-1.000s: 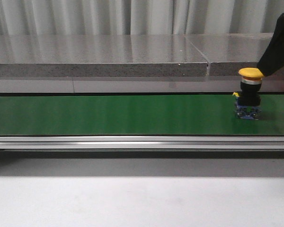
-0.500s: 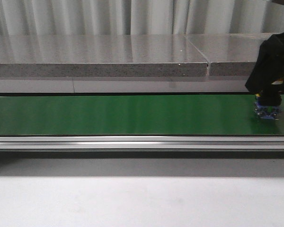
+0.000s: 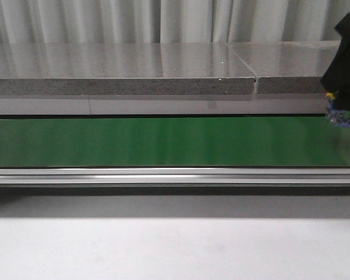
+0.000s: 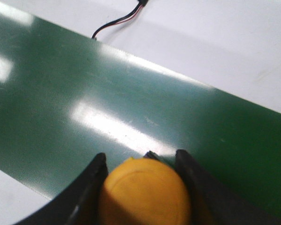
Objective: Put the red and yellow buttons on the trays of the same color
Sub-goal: 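Descend the right gripper onto the yellow button on the belt and grasp, then carry the yellow button into the yellow tray and open the right gripper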
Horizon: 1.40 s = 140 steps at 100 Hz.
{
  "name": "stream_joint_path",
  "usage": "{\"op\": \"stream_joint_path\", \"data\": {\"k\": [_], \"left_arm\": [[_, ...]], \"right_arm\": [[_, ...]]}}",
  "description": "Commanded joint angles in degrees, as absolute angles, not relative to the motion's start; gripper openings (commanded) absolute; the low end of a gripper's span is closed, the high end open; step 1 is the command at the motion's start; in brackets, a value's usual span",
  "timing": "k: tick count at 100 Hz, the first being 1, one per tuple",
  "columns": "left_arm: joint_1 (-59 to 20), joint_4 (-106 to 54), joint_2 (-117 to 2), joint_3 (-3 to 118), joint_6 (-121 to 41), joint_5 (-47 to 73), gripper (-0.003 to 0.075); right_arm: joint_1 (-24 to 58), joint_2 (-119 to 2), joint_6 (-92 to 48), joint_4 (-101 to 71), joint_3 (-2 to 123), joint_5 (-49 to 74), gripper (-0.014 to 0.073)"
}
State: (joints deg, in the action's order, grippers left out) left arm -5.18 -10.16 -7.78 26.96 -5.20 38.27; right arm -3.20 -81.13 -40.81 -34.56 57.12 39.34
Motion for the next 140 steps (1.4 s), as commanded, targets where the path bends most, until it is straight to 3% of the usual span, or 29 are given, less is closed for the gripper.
{"op": "stream_joint_path", "data": {"k": [1,32,50,64,88,140], "left_arm": [[-5.51,-11.11,-8.52,28.32,-4.93,34.09,-0.0019],[-5.51,-11.11,-8.52,28.32,-4.93,34.09,-0.0019],[-5.51,-11.11,-8.52,28.32,-4.93,34.09,-0.0019],[-5.51,-11.11,-8.52,28.32,-4.93,34.09,-0.0019],[-5.51,-11.11,-8.52,28.32,-4.93,34.09,-0.0019],[-5.51,-11.11,-8.52,28.32,-4.93,34.09,-0.0019]], "right_arm": [[-6.13,-75.64,-36.92,-34.63,58.53,38.11,-0.0005],[-28.33,-65.87,-26.06,-32.51,58.53,37.00,-0.0005],[-43.08,-66.41,-21.12,-32.51,57.83,32.70,-0.0005],[-49.93,-67.80,-17.52,-32.51,55.92,25.66,-0.0005],[-54.86,-71.88,-17.52,-32.13,52.00,23.94,-0.0005],[-53.72,-81.17,-17.62,-31.77,42.57,17.11,-0.0005]]}}
